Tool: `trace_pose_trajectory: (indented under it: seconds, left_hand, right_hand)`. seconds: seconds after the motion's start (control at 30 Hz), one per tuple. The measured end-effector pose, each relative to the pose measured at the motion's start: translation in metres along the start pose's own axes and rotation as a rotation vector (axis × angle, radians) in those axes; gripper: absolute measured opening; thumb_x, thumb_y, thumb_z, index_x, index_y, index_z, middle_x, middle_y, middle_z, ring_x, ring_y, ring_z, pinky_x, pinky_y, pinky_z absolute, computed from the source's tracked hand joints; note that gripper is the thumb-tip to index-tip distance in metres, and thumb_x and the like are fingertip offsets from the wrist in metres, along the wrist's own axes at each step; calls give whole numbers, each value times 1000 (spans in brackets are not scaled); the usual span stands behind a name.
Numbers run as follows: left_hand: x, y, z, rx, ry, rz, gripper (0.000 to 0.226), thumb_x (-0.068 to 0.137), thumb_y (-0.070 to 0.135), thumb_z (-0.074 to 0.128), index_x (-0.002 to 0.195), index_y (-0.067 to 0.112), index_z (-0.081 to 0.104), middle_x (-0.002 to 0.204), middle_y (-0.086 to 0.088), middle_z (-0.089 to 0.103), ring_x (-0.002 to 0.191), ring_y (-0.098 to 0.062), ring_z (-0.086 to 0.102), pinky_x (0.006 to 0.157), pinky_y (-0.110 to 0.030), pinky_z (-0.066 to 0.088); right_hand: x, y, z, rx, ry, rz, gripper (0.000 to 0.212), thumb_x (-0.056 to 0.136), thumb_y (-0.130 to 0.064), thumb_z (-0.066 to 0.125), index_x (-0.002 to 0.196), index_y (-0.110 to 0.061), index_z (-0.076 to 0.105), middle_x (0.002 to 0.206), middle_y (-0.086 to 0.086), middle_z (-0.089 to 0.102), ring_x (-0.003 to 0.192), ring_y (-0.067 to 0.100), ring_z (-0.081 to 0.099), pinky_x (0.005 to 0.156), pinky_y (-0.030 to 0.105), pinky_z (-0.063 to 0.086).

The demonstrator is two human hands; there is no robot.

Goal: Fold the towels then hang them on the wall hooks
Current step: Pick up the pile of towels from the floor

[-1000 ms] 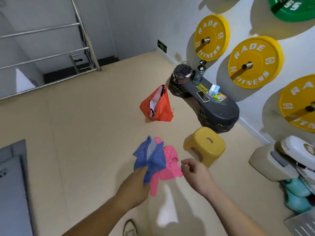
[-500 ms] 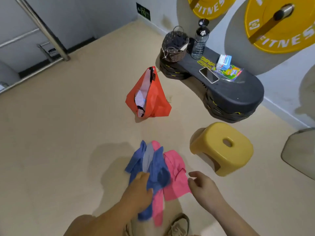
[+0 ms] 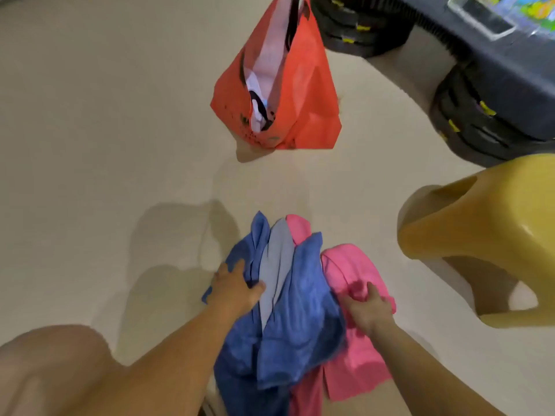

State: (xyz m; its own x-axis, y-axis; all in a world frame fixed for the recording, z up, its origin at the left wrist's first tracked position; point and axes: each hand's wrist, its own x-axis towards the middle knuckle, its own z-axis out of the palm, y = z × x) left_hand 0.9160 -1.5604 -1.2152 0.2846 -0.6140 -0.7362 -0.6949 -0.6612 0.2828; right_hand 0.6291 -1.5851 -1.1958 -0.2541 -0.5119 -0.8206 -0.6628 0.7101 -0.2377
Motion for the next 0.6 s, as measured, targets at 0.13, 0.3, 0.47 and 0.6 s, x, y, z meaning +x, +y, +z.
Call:
trace_pose_trajectory:
  seconds: [0.13, 0.3, 0.47, 0.6]
  left_hand:
    - [32, -12, 17, -129, -36, -161, 119, 66, 86, 60, 161, 42, 5, 168, -12, 5, 152, -40, 16, 122, -59, 24]
    - [21, -1, 47, -113, 82, 6, 79, 78, 77, 52, 150, 49, 29, 154, -5, 32, 137, -35, 34, 115, -49, 36]
    - [2, 50, 70, -471, 82, 126, 47, 81, 47, 68, 125, 40, 54, 105, 12, 67, 92, -11, 70, 77, -30, 60]
    - [-12, 82, 57, -730, 79, 38, 27, 85, 26, 72, 108, 24, 58, 84, 6, 71, 71, -11, 69, 60, -23, 51]
  right_hand:
    - [24, 15, 23, 113, 143, 126, 88, 60, -71, 67, 137, -39, 37, 147, 17, 32, 131, 51, 42, 110, 61, 43]
    - [16, -7, 42, 161, 134, 60, 94, 68, -75, 68, 149, -33, 43, 142, 12, 47, 132, 41, 49, 111, 55, 44]
    - [4, -34, 61, 515, -74, -14, 30, 93, -30, 71, 113, -15, 54, 101, 1, 69, 76, 7, 65, 51, 14, 50]
    - [-5, -52, 46, 723, -64, -12, 46, 90, -33, 73, 124, -17, 47, 111, 8, 69, 90, 23, 73, 70, 33, 60]
